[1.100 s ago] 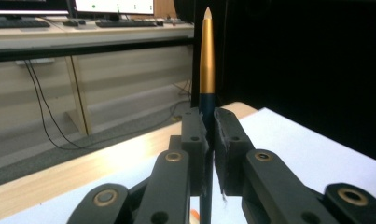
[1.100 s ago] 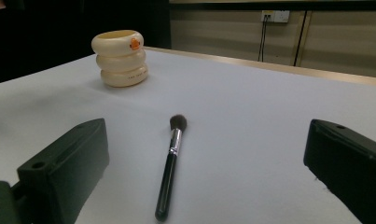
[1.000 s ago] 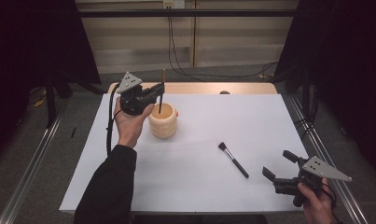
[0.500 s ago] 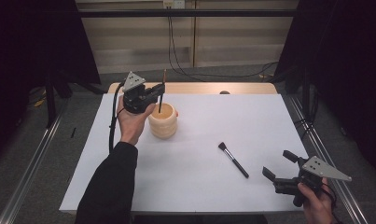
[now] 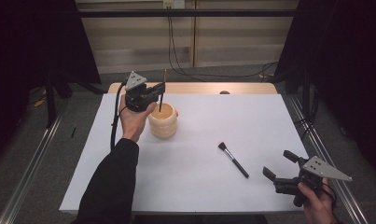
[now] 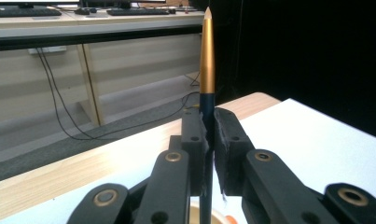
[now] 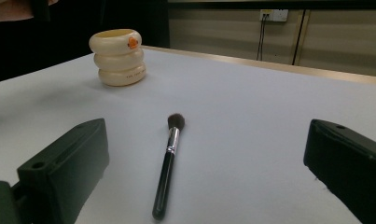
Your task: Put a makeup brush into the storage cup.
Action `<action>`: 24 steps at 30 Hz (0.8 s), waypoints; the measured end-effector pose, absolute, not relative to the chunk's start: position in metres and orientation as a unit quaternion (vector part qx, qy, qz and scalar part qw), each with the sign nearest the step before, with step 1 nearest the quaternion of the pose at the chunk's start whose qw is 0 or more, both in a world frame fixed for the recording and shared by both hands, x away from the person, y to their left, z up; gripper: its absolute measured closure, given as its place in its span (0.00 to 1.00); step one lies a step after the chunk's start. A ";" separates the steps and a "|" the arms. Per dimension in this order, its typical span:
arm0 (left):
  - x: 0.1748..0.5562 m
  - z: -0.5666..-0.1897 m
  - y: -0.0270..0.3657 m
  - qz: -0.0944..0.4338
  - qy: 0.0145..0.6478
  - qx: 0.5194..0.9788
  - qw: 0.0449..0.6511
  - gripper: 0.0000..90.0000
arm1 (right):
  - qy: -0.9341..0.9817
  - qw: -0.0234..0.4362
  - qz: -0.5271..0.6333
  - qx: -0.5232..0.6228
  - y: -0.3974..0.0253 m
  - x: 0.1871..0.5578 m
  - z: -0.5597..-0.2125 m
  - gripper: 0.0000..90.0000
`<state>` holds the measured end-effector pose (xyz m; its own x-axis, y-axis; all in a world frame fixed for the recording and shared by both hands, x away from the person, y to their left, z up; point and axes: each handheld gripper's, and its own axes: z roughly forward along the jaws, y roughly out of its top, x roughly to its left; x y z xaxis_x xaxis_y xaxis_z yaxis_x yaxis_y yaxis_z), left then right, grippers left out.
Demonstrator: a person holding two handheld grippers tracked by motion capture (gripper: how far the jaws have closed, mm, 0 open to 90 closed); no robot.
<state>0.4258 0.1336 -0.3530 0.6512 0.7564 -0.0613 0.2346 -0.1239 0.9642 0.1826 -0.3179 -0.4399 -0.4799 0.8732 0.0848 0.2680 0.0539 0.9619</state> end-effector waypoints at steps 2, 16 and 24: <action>0.428 -0.356 0.132 0.226 0.356 0.710 0.563 0.93 | 0.670 0.280 0.540 0.426 -0.318 0.183 -0.440 0.00; 0.427 -0.372 0.123 0.210 0.352 0.714 0.568 0.93 | 0.670 0.281 0.540 0.424 -0.319 0.182 -0.440 0.00; 0.425 -0.382 0.123 0.219 0.360 0.722 0.549 0.93 | 0.669 0.279 0.541 0.426 -0.318 0.182 -0.440 0.00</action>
<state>0.4251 0.1228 -0.3825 0.6452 0.7599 -0.0793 0.2795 -0.1381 0.9501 0.1818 -0.3180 -0.4397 -0.4817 0.8719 0.0882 0.2690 0.0513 0.9618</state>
